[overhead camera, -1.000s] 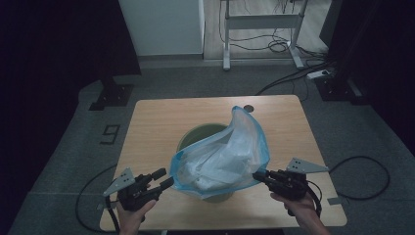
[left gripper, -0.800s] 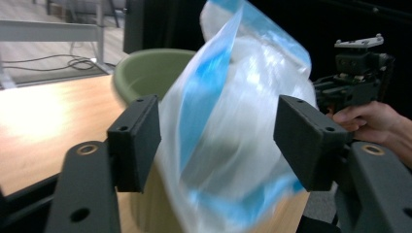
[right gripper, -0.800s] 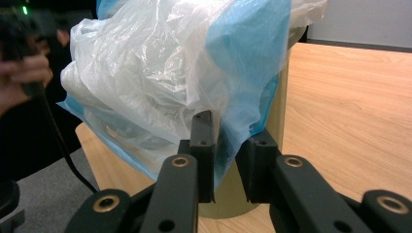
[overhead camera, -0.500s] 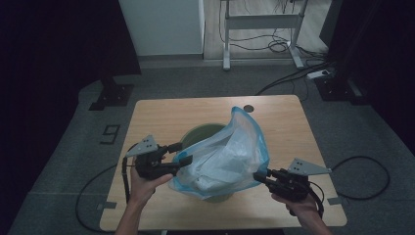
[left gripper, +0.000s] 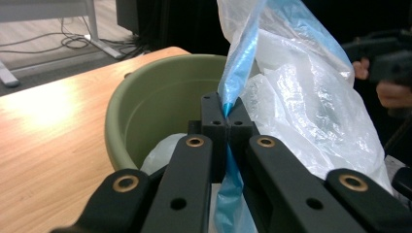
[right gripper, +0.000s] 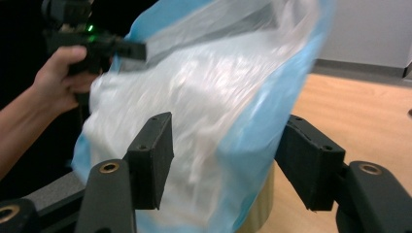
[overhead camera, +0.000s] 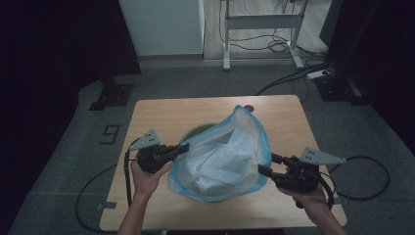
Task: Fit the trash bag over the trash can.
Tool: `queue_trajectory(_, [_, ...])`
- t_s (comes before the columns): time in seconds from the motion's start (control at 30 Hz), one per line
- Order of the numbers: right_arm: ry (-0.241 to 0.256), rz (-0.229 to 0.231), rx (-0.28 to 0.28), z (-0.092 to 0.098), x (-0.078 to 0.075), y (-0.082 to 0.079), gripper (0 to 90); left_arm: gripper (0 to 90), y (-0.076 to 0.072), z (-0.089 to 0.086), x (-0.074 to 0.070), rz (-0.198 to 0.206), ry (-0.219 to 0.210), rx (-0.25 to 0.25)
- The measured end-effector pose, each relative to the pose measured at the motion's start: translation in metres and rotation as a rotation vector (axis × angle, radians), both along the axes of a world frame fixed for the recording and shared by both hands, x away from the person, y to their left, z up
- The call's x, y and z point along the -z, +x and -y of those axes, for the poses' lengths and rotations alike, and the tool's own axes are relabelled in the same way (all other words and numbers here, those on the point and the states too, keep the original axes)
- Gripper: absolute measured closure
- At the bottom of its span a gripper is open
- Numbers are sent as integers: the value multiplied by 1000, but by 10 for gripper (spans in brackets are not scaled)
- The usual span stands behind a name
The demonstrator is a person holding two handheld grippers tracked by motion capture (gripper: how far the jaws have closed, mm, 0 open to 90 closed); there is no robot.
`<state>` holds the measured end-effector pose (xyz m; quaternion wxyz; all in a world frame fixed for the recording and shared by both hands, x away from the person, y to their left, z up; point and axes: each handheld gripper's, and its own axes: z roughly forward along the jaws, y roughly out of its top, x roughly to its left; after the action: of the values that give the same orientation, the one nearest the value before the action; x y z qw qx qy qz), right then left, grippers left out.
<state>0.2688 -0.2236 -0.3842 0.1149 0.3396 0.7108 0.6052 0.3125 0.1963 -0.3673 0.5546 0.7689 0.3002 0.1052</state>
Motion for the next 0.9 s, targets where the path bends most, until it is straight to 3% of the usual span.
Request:
queue_trajectory(0.07, [3,-11,19,0,-5,14,424,900,1,-1,-1,9,-3,-4])
queue_trajectory(0.13, [29,-41,17,-1,-8,33,519,900,2,-2,-1,17,-9,-5])
queue_trajectory(0.2, [70,-63,10,-1,-10,49,706,900,6,-5,-2,20,-19,-14])
queue_trajectory(0.3, [45,-45,53,-6,-13,67,889,900,14,-12,-2,15,-47,-33])
queue_trajectory(0.43, [39,-76,111,-7,-9,89,890,900,29,-27,3,-5,-73,-93])
queue_trajectory(0.6, [57,-138,141,-10,5,113,890,899,46,-39,15,-77,-94,-144])
queue_trajectory(0.77, [48,-185,157,-18,26,128,890,900,54,-43,31,-131,-70,-174])
queue_trajectory(0.9, [31,-217,156,-22,47,128,889,899,55,-45,48,-171,-52,-179])
